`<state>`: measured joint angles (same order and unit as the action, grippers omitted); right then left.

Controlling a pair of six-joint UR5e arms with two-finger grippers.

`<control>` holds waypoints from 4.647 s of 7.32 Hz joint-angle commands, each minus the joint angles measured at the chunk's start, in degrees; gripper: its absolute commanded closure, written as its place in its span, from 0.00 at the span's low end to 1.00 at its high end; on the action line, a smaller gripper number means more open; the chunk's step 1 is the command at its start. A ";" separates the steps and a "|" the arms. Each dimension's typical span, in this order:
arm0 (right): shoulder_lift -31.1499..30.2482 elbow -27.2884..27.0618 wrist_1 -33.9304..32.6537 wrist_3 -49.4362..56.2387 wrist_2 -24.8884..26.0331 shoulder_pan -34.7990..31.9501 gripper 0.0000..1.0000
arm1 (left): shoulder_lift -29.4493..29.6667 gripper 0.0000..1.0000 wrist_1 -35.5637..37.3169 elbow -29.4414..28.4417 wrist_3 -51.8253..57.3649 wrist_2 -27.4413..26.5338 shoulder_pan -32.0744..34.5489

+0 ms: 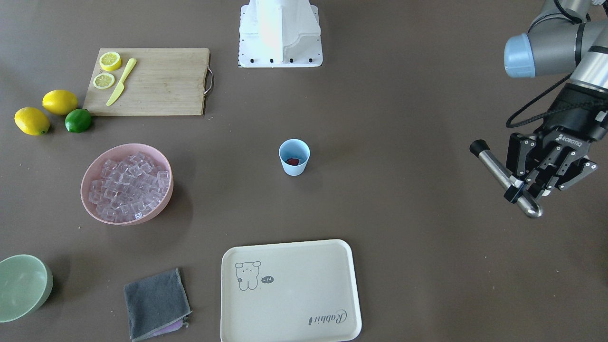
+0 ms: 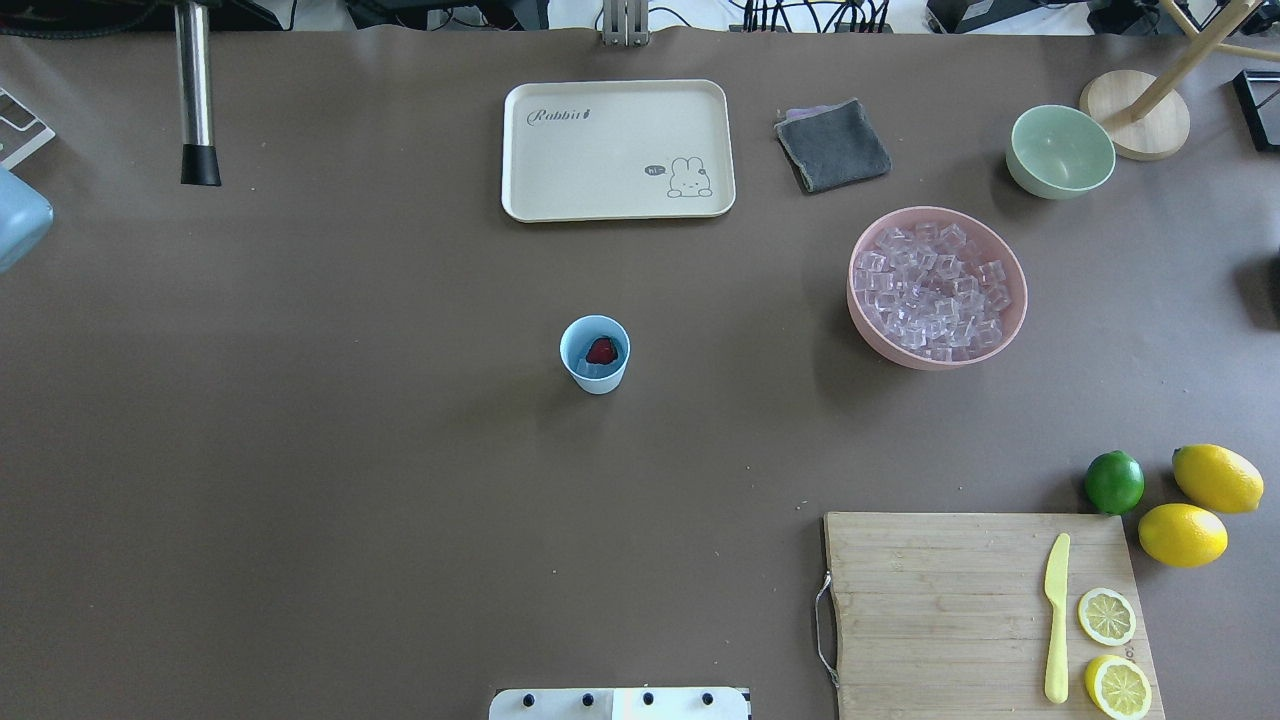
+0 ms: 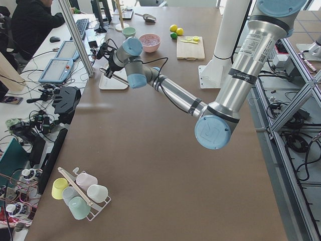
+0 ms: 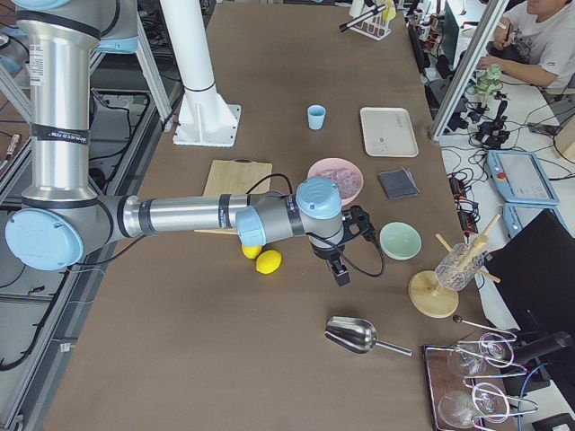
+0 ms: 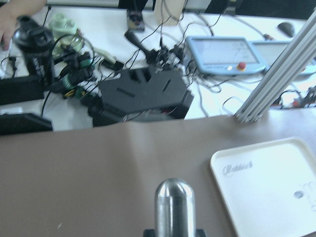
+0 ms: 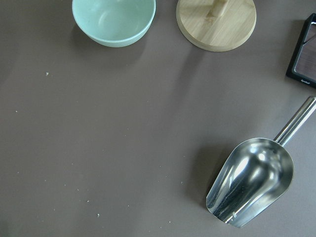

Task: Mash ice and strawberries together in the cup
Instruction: 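Grasp the metal muddler with the left gripper and lift it, then carry the muddler with the left gripper and insert it into the cup, then press the muddler up and down inside the cup with the left gripper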

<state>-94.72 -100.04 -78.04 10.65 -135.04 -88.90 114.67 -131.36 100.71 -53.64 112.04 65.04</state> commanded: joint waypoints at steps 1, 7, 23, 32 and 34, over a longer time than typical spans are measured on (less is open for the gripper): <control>-0.73 -2.16 -2.02 -0.01 -0.74 -0.05 0.01 | 1.80 1.00 -8.48 5.44 -4.54 -24.88 -16.06; -1.35 0.98 -1.94 -3.00 -0.05 -0.23 0.01 | 10.31 1.00 -14.26 -1.57 2.90 -58.86 -40.60; -1.17 1.60 -1.85 -3.00 2.06 -1.46 0.01 | 11.19 1.00 -20.60 -10.53 9.35 -53.24 -39.63; -1.87 0.21 -1.94 -3.09 3.12 -1.54 0.01 | 12.86 1.00 -17.88 -10.71 9.08 -46.91 -36.82; -1.79 0.81 -1.85 -3.00 3.29 -1.46 0.01 | 11.64 1.00 -18.06 -11.06 8.99 -46.82 -37.52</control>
<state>-96.54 -99.42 -79.95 7.62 -131.79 -90.38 127.02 -149.37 89.74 -44.56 65.05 27.73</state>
